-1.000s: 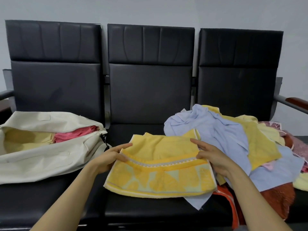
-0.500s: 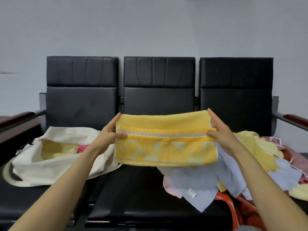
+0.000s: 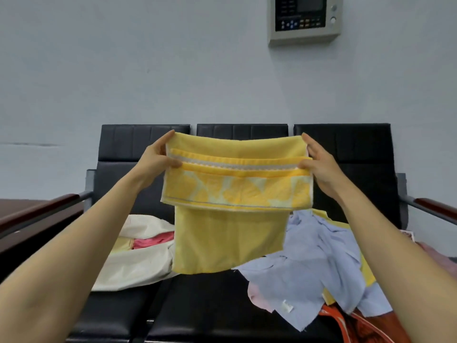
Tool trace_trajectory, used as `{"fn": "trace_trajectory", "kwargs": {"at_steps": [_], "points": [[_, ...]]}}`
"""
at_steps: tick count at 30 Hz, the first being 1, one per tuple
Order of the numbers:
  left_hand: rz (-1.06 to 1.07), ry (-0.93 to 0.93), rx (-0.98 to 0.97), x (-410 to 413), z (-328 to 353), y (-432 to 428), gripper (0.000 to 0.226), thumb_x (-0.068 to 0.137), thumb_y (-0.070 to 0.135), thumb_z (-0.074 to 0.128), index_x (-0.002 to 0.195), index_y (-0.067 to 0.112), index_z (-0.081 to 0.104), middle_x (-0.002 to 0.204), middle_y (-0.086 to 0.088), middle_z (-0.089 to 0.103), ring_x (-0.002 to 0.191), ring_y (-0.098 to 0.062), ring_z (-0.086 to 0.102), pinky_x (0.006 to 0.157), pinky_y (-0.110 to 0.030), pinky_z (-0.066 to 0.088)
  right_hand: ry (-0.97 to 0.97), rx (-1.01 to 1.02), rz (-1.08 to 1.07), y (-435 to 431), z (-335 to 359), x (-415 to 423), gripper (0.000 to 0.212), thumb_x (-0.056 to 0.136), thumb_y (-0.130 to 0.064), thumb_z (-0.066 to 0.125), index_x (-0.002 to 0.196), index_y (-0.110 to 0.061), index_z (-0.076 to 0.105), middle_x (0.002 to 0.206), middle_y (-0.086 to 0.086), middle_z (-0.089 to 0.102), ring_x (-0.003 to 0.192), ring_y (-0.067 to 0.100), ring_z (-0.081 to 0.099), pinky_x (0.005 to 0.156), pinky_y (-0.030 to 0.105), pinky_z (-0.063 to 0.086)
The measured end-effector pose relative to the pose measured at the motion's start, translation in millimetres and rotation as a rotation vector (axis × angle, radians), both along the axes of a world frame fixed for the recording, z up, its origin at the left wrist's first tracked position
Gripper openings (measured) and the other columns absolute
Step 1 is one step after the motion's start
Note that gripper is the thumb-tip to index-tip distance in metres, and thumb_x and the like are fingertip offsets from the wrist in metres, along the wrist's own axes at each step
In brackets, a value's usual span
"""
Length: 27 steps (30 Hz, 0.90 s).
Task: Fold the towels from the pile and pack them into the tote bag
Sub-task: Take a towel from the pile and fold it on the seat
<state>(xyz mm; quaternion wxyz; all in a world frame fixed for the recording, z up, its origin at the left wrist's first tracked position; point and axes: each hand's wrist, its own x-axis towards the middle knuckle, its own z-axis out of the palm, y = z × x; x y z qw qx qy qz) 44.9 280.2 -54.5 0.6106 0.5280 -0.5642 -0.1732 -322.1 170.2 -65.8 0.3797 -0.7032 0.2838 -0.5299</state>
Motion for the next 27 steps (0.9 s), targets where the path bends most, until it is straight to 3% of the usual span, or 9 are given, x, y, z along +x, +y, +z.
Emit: {"fn": "trace_trajectory", "kwargs": {"at_steps": [3,6,9,13,21,24,27], "points": [[-0.009,0.086,-0.064,2,6,3,0.074,0.081,0.002,0.071,0.143,0.029,0.042,0.129,0.0,0.054,0.111,-0.015,0.057,0.089,-0.031,0.05,-0.024,-0.014,0.026,0,3,1,0.071,0.088,0.005,0.057,0.148,-0.025,0.033,0.127,-0.012,0.055,0.108,0.003,0.06,0.077,0.022,0.055],[0.011,0.265,-0.125,0,9,1,0.045,0.09,0.025,0.066,0.134,0.026,0.055,0.13,0.003,0.056,0.116,-0.018,0.055,0.096,-0.039,0.049,-0.151,0.022,0.036,-1,6,3,0.049,0.094,-0.012,0.057,0.14,-0.025,0.045,0.12,-0.011,0.06,0.103,0.003,0.061,0.075,0.022,0.055],[0.111,0.321,-0.16,0,8,-3,0.028,0.092,0.012,0.061,0.118,0.02,0.066,0.127,0.0,0.058,0.121,-0.021,0.052,0.103,-0.038,0.045,-0.279,0.09,0.042,-3,7,8,0.035,0.1,-0.018,0.049,0.135,-0.021,0.052,0.116,-0.007,0.06,0.102,0.007,0.06,0.084,0.027,0.053],[0.149,0.323,-0.124,-1,1,-3,0.032,0.087,-0.003,0.062,0.112,0.016,0.068,0.116,0.0,0.06,0.113,-0.02,0.055,0.101,-0.034,0.046,-0.325,0.131,0.029,-9,6,12,0.033,0.1,-0.017,0.048,0.132,-0.018,0.055,0.12,0.001,0.063,0.107,0.014,0.062,0.087,0.031,0.053],[0.174,0.32,-0.067,1,-9,-5,0.032,0.082,-0.002,0.068,0.11,0.012,0.068,0.118,-0.005,0.06,0.11,-0.024,0.056,0.088,-0.031,0.049,-0.436,0.266,-0.052,-17,-2,16,0.022,0.095,-0.003,0.052,0.108,-0.013,0.068,0.108,0.007,0.066,0.099,0.018,0.064,0.076,0.026,0.053],[0.056,0.46,0.114,1,-10,-4,0.039,0.088,-0.005,0.057,0.123,0.011,0.062,0.124,-0.008,0.055,0.108,-0.022,0.054,0.081,-0.029,0.045,-0.508,0.382,0.018,-19,-4,14,0.024,0.092,0.004,0.051,0.1,-0.011,0.068,0.099,0.009,0.064,0.089,0.018,0.064,0.074,0.028,0.053],[-0.111,0.494,0.324,0,-14,-1,0.049,0.092,-0.007,0.041,0.139,0.009,0.046,0.13,-0.01,0.048,0.093,-0.021,0.055,0.075,-0.032,0.046,-0.484,0.513,0.092,-20,-4,12,0.03,0.09,0.011,0.041,0.098,-0.008,0.064,0.102,0.013,0.059,0.088,0.02,0.06,0.079,0.029,0.053]]}}
